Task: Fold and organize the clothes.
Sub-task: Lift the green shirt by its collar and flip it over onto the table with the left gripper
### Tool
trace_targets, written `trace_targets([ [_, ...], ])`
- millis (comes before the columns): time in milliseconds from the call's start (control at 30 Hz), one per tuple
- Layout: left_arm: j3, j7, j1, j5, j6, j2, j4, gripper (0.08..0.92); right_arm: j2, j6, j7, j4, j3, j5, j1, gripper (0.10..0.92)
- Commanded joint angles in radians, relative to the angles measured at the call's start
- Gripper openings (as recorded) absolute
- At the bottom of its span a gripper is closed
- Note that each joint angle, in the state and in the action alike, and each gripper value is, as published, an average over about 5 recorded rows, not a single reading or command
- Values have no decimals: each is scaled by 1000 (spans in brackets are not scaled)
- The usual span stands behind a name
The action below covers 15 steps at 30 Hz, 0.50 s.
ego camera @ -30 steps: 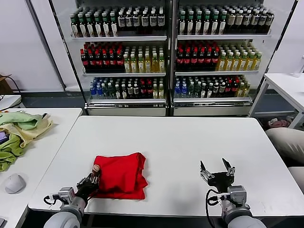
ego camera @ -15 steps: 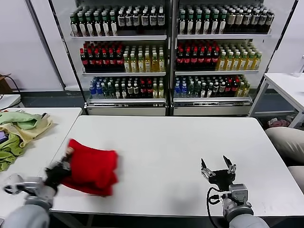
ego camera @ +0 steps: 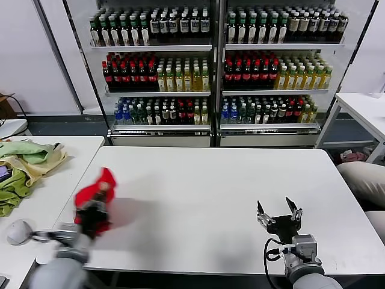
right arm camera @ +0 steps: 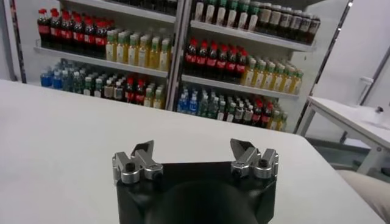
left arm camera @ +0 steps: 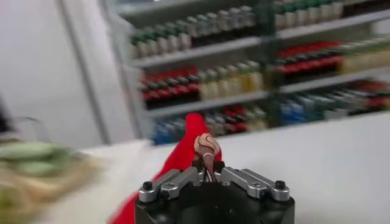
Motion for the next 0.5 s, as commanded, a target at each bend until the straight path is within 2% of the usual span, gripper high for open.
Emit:
trace_targets([
  [33,580,14,-224,209,-48,-198,255,122,12,0,0,2,-2,-9,-5,823],
  [167,538,-69,-298,189,-47,-226,317,122,15,0,0,3,-5,-13,-5,823],
  [300,506,-157,-358,113,-39,-245,318,122,11,-2,0,6,-1,-13,-1,823],
  [400,484,-180,-391,53,-45,-241,294,131,9,-4,-1,5,-2,-12,2,823],
  [500,468,-192,-413,-17,-56,-233,273,187,8,-6,-2,-2,-6,-12,9,823],
])
